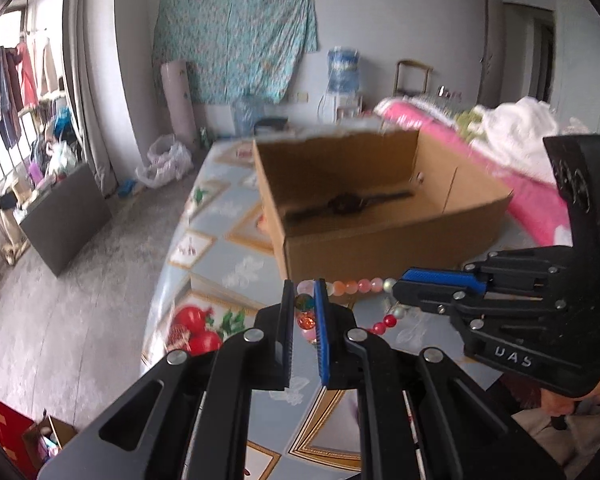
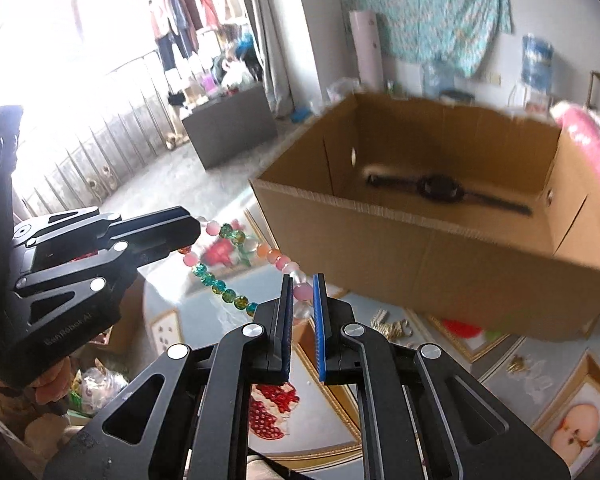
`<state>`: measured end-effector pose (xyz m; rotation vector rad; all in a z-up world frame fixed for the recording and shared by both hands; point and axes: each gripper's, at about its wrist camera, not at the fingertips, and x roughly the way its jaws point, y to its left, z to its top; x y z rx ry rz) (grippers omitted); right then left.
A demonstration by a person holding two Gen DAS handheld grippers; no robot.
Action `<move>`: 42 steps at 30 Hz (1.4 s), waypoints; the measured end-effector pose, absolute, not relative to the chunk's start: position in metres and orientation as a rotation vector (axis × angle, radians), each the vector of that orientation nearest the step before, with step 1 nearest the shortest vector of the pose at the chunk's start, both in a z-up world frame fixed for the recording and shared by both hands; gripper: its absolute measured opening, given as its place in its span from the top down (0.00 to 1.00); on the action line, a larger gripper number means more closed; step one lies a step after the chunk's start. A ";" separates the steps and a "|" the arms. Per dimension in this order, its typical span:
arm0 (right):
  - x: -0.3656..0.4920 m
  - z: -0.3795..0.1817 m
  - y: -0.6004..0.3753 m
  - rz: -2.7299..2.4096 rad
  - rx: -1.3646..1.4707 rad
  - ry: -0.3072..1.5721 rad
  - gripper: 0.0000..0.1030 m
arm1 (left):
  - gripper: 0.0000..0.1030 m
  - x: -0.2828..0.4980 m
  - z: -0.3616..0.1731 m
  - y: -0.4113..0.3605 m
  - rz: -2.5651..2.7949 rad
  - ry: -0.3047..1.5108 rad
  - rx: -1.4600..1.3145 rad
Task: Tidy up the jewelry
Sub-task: 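Lower the necklace into the box and open the left gripper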
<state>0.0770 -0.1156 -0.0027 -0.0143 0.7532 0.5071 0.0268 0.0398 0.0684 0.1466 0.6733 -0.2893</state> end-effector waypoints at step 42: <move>0.223 -0.006 -0.164 0.493 0.201 0.964 0.78 | 0.83 0.192 0.056 -0.003 -0.396 0.876 0.166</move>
